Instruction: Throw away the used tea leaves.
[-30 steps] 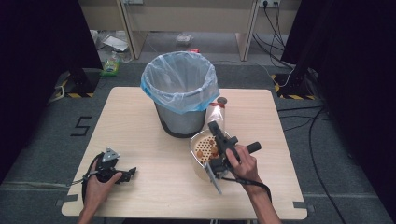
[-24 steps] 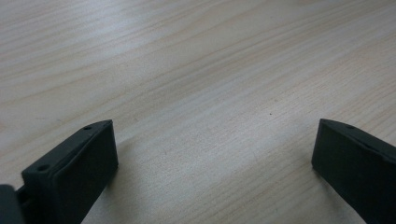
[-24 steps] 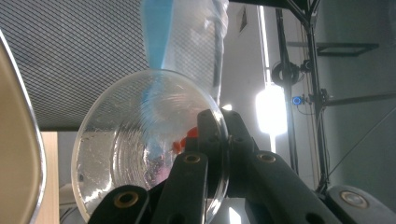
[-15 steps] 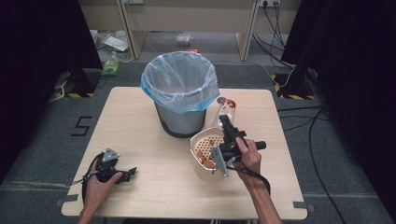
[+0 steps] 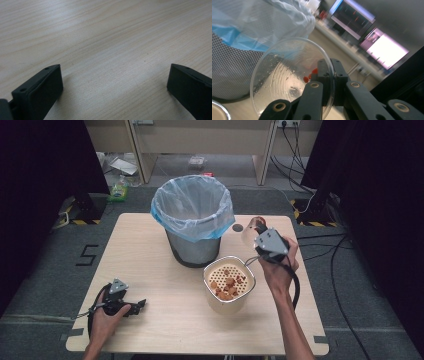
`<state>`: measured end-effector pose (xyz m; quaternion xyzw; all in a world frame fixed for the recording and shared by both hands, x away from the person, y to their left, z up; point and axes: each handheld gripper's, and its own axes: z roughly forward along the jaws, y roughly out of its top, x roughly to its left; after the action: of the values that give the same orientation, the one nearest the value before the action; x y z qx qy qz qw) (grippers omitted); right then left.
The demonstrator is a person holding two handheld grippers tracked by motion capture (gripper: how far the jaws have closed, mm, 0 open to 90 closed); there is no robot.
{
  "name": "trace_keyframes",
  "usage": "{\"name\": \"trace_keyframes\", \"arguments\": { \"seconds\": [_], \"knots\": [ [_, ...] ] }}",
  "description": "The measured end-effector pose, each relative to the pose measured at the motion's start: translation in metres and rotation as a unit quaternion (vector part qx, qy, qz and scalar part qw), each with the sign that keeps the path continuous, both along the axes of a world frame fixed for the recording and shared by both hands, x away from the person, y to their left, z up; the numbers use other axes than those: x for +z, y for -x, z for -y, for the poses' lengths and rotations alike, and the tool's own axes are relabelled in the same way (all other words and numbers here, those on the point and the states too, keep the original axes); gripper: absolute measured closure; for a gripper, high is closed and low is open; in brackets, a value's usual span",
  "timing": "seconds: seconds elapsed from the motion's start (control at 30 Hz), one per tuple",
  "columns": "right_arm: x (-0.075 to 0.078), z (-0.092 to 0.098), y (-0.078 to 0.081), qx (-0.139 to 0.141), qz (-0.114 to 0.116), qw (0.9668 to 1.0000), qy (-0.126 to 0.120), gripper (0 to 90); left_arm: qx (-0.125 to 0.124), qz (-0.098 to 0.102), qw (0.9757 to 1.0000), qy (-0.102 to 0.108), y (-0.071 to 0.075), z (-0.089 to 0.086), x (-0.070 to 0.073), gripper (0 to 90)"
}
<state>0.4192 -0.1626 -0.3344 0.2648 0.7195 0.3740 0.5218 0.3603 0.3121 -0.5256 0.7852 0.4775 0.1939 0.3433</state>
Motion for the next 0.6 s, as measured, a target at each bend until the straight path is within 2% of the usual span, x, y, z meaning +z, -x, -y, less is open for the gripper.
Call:
{"name": "trace_keyframes", "arguments": {
  "seconds": [0.07,0.13,0.27,0.43,0.6],
  "knots": [
    [0.006,0.006,-0.009,-0.003,-0.015,0.9993,-0.033,88.0,0.0,0.0,1.0,0.0,0.0,0.0,0.0,0.0],
    [0.011,0.011,-0.016,-0.002,-0.034,0.9973,-0.065,88.0,0.0,0.0,1.0,0.0,0.0,0.0,0.0,0.0],
    [0.023,0.019,-0.028,0.004,-0.049,0.9926,-0.111,88.0,0.0,0.0,1.0,0.0,0.0,0.0,0.0,0.0],
    [0.042,0.022,-0.04,0.003,-0.058,0.9901,-0.128,88.0,0.0,0.0,1.0,0.0,0.0,0.0,0.0,0.0],
    [0.063,0.016,-0.047,0.014,-0.053,0.9893,-0.135,87.9,0.0,0.0,1.0,0.0,0.0,0.0,0.0,0.0]
  ]
}}
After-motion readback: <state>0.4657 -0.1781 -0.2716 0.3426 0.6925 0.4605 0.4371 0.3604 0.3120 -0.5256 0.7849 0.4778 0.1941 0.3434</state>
